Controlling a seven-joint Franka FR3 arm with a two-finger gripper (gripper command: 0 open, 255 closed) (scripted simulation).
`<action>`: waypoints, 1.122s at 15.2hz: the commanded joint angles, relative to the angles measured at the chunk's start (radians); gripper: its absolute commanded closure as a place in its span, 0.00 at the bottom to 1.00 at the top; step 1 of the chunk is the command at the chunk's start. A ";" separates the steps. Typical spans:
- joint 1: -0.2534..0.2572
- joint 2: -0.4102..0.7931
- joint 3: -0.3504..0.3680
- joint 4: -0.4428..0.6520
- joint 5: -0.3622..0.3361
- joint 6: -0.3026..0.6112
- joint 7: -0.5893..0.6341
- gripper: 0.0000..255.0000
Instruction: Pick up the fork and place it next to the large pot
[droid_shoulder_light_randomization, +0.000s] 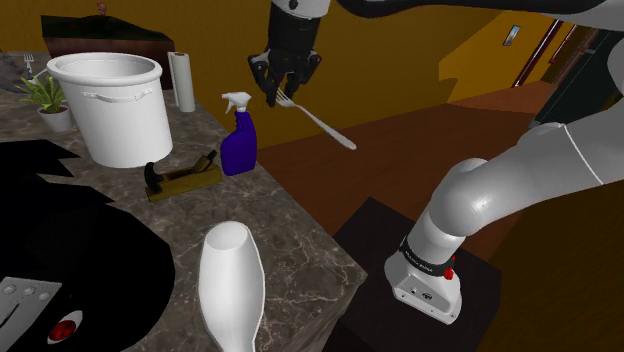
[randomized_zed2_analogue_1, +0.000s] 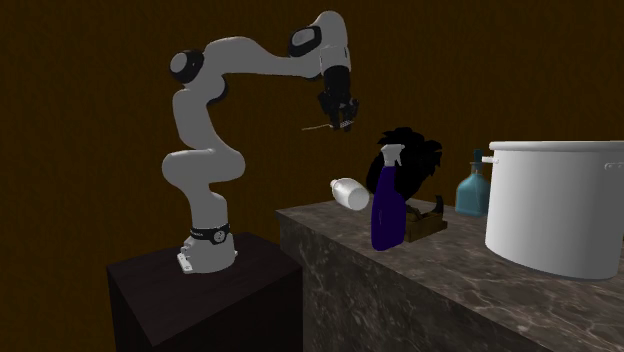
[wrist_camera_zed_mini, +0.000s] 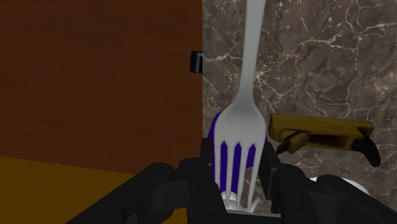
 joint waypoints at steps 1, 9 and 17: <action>-0.003 0.005 -0.003 0.029 -0.003 -0.024 -0.003 1.00; -0.050 0.110 -0.009 0.162 -0.049 -0.055 -0.031 1.00; -0.135 0.378 0.005 0.370 -0.170 -0.016 -0.058 1.00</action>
